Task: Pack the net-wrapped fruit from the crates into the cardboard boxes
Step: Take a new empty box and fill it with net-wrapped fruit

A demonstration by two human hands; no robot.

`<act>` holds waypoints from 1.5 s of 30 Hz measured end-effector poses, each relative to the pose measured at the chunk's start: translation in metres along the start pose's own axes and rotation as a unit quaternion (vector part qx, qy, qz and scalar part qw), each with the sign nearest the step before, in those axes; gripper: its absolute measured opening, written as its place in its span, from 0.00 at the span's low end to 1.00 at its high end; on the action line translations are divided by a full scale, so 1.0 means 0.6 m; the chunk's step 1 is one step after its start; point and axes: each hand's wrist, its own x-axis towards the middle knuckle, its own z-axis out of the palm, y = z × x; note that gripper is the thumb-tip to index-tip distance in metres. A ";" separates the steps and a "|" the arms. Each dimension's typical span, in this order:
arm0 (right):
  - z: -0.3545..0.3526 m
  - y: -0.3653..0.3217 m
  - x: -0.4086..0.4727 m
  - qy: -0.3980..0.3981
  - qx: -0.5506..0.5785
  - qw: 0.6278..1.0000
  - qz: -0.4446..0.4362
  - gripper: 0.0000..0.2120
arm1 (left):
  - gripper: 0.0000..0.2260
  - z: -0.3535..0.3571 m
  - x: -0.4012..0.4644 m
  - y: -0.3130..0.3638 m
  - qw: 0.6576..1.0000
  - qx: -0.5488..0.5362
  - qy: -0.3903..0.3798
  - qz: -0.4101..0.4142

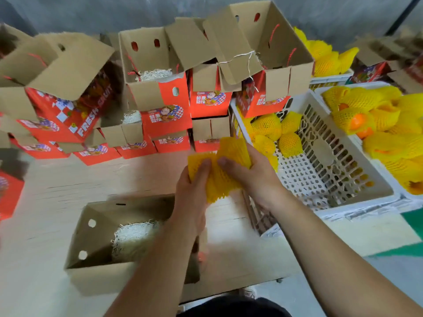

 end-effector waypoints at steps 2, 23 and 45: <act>0.077 0.002 -0.017 0.024 0.011 1.000 -0.007 0.10 | 0.19 -0.073 -0.002 0.025 1.000 0.006 -0.020 -0.014; 0.450 0.208 -0.006 -0.062 -0.278 0.896 0.341 0.24 | 0.13 -0.416 0.083 0.011 0.922 0.276 0.071 -0.264; 0.264 0.084 -0.023 0.252 -0.038 0.966 0.048 0.07 | 0.09 -0.158 0.045 0.021 0.985 0.125 -0.109 0.039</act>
